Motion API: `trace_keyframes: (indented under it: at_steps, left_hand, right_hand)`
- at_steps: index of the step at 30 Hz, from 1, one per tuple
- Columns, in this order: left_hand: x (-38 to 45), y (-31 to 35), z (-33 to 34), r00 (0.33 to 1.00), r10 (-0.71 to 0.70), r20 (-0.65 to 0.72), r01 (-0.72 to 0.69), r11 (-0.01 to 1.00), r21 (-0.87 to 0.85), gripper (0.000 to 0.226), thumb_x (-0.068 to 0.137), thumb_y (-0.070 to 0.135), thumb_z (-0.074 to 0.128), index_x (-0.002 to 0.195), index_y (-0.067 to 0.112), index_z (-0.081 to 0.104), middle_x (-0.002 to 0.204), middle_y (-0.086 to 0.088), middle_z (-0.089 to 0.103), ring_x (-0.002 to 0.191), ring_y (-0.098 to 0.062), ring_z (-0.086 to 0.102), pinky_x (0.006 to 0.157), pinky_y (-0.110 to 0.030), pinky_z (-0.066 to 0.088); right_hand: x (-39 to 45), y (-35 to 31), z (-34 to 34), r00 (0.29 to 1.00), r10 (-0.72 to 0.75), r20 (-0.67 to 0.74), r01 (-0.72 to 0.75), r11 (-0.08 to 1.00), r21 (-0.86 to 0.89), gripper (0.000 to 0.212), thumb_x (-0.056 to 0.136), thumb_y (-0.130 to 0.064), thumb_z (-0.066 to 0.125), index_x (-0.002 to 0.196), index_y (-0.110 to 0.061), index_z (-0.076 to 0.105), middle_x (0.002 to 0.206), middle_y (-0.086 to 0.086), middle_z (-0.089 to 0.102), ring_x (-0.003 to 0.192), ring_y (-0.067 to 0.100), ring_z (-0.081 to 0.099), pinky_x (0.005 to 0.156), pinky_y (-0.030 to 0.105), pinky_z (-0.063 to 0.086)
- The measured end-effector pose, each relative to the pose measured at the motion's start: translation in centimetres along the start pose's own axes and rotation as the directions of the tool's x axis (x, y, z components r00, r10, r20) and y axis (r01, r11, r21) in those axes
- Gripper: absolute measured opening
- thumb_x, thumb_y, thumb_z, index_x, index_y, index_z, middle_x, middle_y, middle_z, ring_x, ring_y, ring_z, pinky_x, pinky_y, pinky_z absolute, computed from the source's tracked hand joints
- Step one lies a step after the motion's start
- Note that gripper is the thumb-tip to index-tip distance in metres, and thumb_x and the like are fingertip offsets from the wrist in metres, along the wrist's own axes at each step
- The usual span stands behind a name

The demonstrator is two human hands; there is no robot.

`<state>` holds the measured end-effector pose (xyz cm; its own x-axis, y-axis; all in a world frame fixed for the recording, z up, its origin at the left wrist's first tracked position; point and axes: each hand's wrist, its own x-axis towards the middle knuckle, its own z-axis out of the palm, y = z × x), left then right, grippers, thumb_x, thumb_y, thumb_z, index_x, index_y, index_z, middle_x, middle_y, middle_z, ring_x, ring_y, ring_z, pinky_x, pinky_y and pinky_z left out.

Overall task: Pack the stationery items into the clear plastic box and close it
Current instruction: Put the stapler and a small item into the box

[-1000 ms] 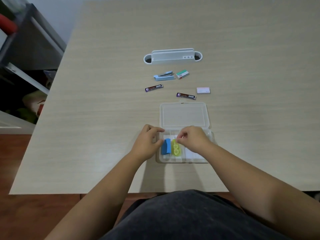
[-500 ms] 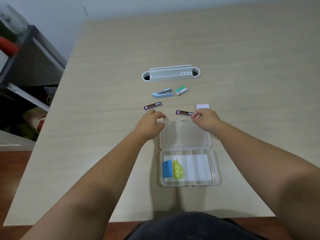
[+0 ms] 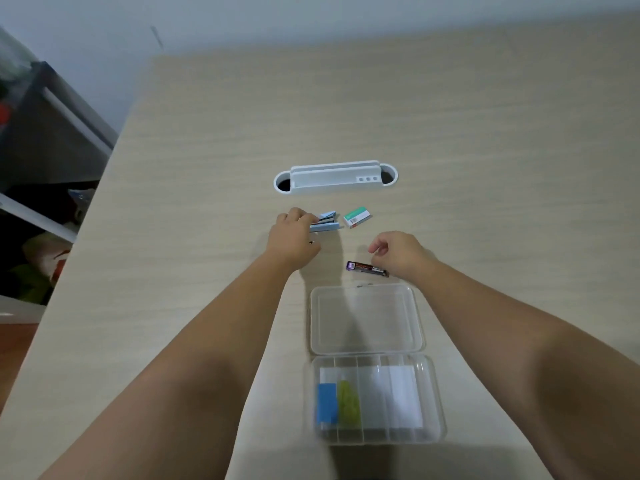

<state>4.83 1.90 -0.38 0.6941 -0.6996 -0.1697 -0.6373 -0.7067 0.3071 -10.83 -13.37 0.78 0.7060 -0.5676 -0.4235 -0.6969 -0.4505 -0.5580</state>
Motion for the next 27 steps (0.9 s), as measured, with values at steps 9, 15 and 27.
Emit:
trace_keyframes:
  at_steps: [9,15,27]
  left_hand:
    - [3.8,0.6,1.5,0.995,-0.001,0.097,-0.009,0.995,0.095,0.061,0.089,0.013,0.053,0.146,0.017,0.033,0.141,-0.010,0.045,0.125,-0.032,0.044,0.101,-0.040,0.041]
    - [3.6,0.6,2.2,0.998,-0.004,0.062,-0.002,0.995,0.105,0.076,0.083,-0.004,0.054,0.149,0.016,0.025,0.133,-0.016,0.043,0.114,-0.035,0.047,0.092,-0.041,0.044]
    - [-8.9,3.4,-0.2,0.997,-0.042,-0.064,0.011,0.905,-0.426,0.055,0.090,0.024,0.060,0.142,0.022,0.041,0.113,-0.003,0.049,0.097,-0.025,0.062,0.090,-0.036,0.051]
  right_hand:
    - [2.2,1.0,1.7,0.999,-0.049,0.024,0.050,0.998,-0.043,0.023,0.074,-0.012,0.072,0.096,-0.016,0.074,0.098,0.002,0.062,0.094,0.019,0.062,0.074,0.022,0.040]
    - [0.9,1.8,2.6,0.983,-0.176,-0.046,0.175,0.984,-0.030,0.011,0.074,-0.016,0.073,0.084,-0.020,0.073,0.089,0.000,0.060,0.087,0.016,0.060,0.085,0.031,0.046]
    - [-4.8,4.2,2.9,0.928,-0.240,-0.286,0.257,0.966,0.021,0.010,0.081,-0.008,0.065,0.088,-0.012,0.072,0.084,0.008,0.065,0.071,0.024,0.060,0.069,0.030,0.047]
